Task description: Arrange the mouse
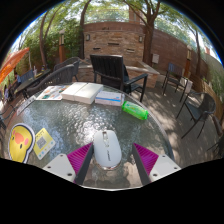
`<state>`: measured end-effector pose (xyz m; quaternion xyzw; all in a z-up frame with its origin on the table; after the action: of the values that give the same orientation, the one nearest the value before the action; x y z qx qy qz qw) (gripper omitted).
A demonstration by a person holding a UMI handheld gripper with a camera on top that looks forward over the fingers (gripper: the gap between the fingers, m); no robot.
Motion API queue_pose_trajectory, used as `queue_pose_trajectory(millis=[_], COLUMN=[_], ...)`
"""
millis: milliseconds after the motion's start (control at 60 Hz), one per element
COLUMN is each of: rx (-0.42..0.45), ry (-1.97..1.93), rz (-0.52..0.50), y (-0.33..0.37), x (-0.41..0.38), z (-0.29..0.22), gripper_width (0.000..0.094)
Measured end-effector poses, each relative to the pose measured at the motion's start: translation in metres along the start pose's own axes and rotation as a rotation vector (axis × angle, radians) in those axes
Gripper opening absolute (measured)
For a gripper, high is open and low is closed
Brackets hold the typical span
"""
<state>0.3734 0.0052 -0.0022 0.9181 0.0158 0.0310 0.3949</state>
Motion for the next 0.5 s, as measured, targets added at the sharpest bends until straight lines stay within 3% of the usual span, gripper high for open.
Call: queue_pose_trajectory(millis=[117,350,500], rx=[-0.004,-0.003,0.098], ry=[-0.006,-0.013,-0.083], rz=[-0.030,0.057,0.155], y=[-0.004,0.006,0.060], x=[-0.009,-0.006,0.001], z=[-0.002,-0.005,-0.045], gripper_width=[0.0495,0.0357,0.0357])
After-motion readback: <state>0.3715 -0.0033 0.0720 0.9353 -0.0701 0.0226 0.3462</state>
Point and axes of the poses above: the point between the fingertips, and its own axes, seen from behind it with the camera up: x to the right, z down, y backward, against the way the camera looks, the point moved 2 cm from there along y, backward, against the way the camera looks, and after that the axes turned 5 degrees about -x, right-handed, at the moved point
